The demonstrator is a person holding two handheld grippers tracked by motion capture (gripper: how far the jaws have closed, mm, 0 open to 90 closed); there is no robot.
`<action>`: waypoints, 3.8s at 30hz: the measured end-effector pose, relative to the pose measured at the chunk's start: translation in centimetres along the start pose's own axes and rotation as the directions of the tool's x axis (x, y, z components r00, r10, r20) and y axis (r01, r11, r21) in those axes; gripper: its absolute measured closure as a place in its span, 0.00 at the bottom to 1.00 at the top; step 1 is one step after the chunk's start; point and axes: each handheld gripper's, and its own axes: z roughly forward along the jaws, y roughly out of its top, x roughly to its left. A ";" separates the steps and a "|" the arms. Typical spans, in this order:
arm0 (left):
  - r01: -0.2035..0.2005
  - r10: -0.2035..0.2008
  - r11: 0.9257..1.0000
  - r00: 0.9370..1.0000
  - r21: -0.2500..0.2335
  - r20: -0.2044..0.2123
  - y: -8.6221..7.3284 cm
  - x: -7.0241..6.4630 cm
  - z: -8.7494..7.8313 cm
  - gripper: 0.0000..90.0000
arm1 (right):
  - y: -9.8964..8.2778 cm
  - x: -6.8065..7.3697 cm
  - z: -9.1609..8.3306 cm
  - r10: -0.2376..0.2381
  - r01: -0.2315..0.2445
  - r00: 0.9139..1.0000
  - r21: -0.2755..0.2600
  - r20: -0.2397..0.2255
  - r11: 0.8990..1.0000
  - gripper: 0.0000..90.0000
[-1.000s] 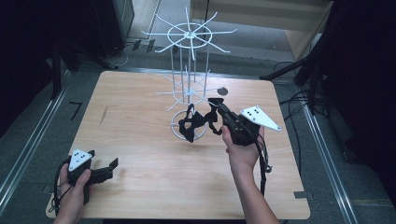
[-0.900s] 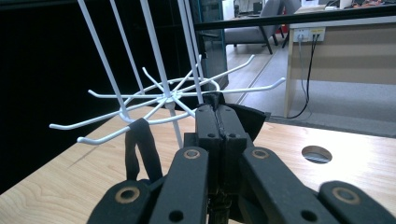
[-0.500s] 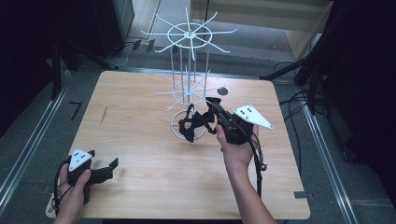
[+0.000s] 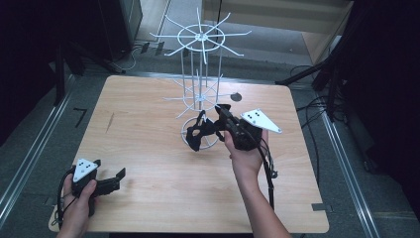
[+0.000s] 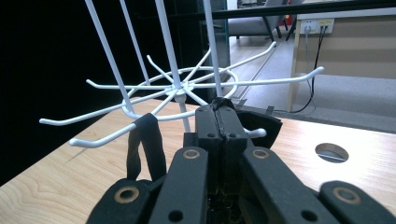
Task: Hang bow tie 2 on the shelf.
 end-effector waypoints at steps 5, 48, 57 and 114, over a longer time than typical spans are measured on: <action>0.001 -0.001 1.000 1.000 -0.001 0.001 0.0 0.0 0.0 0.07 | 0.0 0.2 0.6 -0.001 0.002 1.000 0.008 -0.002 1.000 1.00; -0.002 0.002 1.000 1.000 0.001 0.000 0.0 -0.1 0.0 0.07 | -2.9 -2.3 0.1 -0.015 0.017 0.998 0.043 -0.057 0.999 0.62; -0.001 0.001 1.000 1.000 0.005 0.003 0.0 -0.1 0.0 0.07 | -3.5 -2.9 -0.4 -0.019 0.021 0.998 0.041 -0.067 0.999 0.38; -0.003 0.003 1.000 1.000 0.005 -0.008 0.0 -0.1 -0.1 0.07 | -10.1 -11.7 -8.2 -0.020 0.004 0.996 0.170 0.088 0.985 0.00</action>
